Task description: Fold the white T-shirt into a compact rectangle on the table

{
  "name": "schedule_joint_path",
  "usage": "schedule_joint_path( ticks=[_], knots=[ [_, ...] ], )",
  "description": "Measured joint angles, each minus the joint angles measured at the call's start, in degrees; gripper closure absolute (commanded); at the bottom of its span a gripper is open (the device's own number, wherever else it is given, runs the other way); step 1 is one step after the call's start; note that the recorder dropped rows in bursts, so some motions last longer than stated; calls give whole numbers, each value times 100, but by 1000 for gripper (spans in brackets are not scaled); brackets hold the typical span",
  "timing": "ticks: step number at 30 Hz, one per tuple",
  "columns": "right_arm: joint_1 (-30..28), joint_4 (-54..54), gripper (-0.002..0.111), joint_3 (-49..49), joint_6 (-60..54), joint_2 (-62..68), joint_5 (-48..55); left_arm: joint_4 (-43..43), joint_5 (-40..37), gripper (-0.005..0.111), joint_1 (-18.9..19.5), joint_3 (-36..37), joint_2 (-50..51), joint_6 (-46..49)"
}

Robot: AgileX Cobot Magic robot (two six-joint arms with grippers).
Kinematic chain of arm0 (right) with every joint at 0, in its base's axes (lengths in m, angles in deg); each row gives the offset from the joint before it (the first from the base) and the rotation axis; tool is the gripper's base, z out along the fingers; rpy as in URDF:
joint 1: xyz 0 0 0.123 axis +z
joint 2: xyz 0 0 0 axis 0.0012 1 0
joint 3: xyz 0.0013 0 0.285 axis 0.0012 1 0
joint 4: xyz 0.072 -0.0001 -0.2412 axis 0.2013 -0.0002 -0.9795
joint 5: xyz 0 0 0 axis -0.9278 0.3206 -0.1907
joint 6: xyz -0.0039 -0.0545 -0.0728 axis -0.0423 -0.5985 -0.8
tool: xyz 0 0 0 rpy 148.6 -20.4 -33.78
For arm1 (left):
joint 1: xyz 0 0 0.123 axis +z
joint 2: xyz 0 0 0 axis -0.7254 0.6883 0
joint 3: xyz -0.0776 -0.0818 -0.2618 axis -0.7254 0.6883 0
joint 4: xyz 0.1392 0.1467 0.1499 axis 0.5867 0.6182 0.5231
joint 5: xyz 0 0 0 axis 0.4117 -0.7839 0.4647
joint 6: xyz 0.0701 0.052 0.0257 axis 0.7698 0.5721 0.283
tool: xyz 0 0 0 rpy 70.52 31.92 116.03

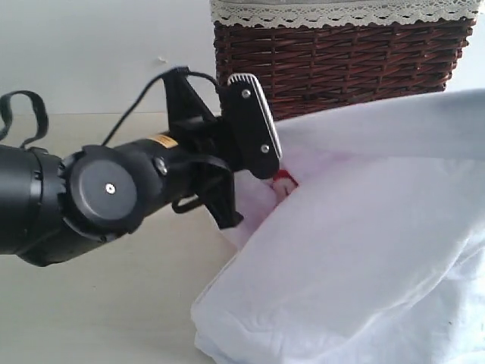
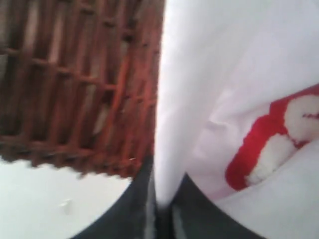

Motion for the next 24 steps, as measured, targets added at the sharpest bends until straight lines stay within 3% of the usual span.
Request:
schedule_joint_path(
  ticks=[4,9,12,17,20,24],
  knots=[
    [0,-207,104,0,-13,0,-116,-857,601,107,118,-49,-412,1628],
    [74,-686,107,0,33,20,-659,-1420,361,107,816,-84,-1371,2134],
    [128,-1012,108,0,164,34,-1201,-1486,-132,107,1349,-93,-2118,2211],
    [156,-1240,108,-10,501,46,-1931,-1797,-1624,107,2052,-93,-3305,2248],
    [160,-1240,108,-10,633,46,-2018,-1932,-2315,107,2266,3,-3849,2248],
    [169,-1200,108,-108,635,36,-1927,-1985,-2648,107,2325,168,-4363,2248]
  ],
)
